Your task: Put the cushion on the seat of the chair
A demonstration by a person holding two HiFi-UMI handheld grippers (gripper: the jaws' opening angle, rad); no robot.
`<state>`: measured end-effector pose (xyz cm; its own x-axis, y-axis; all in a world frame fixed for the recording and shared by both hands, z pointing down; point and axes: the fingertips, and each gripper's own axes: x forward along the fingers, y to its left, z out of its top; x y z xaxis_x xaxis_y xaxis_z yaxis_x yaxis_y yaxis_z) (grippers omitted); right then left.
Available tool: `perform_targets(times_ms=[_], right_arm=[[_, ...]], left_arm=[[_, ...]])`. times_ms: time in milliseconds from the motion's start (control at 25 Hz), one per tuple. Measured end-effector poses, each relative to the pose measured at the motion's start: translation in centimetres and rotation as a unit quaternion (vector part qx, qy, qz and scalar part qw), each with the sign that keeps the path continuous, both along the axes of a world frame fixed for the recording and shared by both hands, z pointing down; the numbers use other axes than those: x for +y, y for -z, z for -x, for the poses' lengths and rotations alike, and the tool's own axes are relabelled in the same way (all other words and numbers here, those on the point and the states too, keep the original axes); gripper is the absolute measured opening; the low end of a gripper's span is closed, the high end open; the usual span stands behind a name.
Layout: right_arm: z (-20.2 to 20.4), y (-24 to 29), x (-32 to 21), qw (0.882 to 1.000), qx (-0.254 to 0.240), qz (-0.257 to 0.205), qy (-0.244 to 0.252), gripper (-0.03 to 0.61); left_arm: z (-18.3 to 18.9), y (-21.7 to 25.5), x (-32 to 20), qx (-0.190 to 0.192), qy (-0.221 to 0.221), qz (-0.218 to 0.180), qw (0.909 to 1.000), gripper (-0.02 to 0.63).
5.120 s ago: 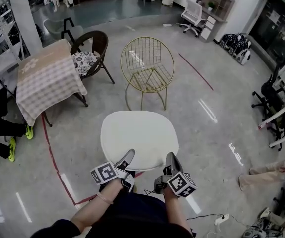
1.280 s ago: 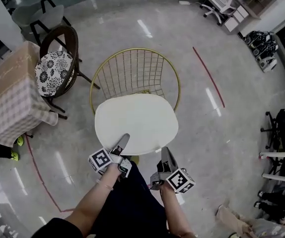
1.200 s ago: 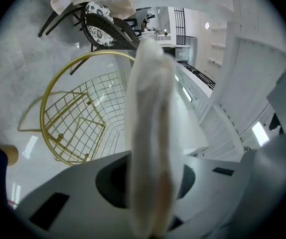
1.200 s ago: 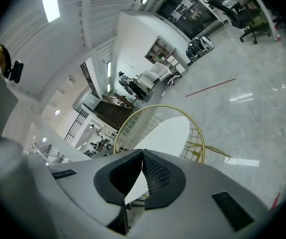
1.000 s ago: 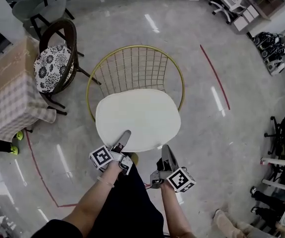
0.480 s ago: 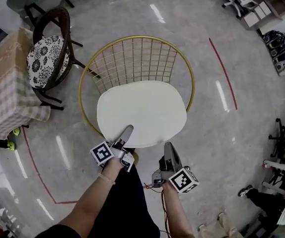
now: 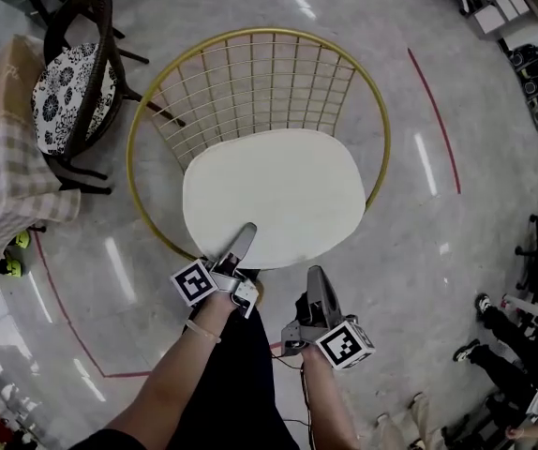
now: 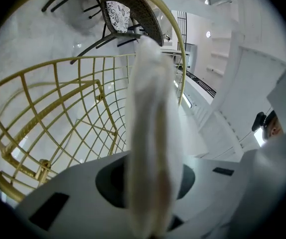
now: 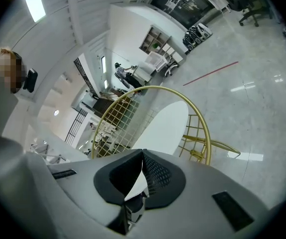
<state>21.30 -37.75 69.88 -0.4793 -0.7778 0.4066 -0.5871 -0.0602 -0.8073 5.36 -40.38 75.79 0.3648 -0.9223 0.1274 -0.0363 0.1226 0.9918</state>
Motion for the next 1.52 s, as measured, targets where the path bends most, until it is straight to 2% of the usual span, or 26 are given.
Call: perform_targets(times_ms=[200, 400, 480, 640, 760, 920, 1040, 1120, 1280, 1400, 1520], right_arm=[[-0.7, -1.8, 1.0, 1.0, 0.001, 0.016, -0.003, -0.008], [-0.9, -2.6, 1.3, 1.0, 0.006, 0.021, 0.014, -0.008], [-0.7, -2.7, 1.2, 1.0, 0.001, 0.022, 0.015, -0.008], [0.6, -2.2, 0.7, 1.0, -0.011, 0.019, 0.017, -0.008], [1.0, -2.1, 0.7, 1.0, -0.005, 0.023, 0.019, -0.009], [1.4, -1.5, 0.7, 1.0, -0.012, 0.019, 0.018, -0.008], [1.8, -1.0, 0.5, 1.0, -0.02, 0.012, 0.014, -0.008], [1.9, -0.8, 0.7, 1.0, -0.018, 0.015, 0.012, -0.008], [2.0, -0.1, 1.0, 1.0, -0.019, 0.013, 0.01, -0.008], [2.9, 1.1, 0.6, 0.999, -0.041, 0.001, 0.01, -0.008], [3.1, 2.0, 0.5, 0.999, -0.044, -0.004, 0.012, -0.008]], left_arm=[[-0.2, -2.3, 0.8, -0.016, 0.003, 0.009, 0.9998, 0.075], [0.1, -4.0, 0.7, -0.041, -0.002, 0.022, 0.9989, 0.075], [0.2, -4.9, 0.9, -0.032, 0.002, 0.049, 0.9983, 0.075], [0.3, -7.2, 2.0, -0.021, 0.013, 0.142, 0.9895, 0.094], [0.3, -8.0, 1.9, -0.009, 0.031, 0.163, 0.9861, 0.143], [0.3, -9.1, 3.0, -0.028, 0.047, 0.229, 0.972, 0.259], [0.8, -9.3, 3.1, -0.051, 0.055, 0.266, 0.9612, 0.315], [1.0, -9.2, 3.2, -0.052, 0.061, 0.294, 0.9525, 0.355], [1.2, -8.5, 4.4, -0.064, 0.074, 0.368, 0.9245, 0.459], [1.1, -7.9, 5.3, -0.057, 0.086, 0.407, 0.9074, 0.472], [0.7, -7.2, 6.0, -0.028, 0.091, 0.416, 0.9041, 0.473]])
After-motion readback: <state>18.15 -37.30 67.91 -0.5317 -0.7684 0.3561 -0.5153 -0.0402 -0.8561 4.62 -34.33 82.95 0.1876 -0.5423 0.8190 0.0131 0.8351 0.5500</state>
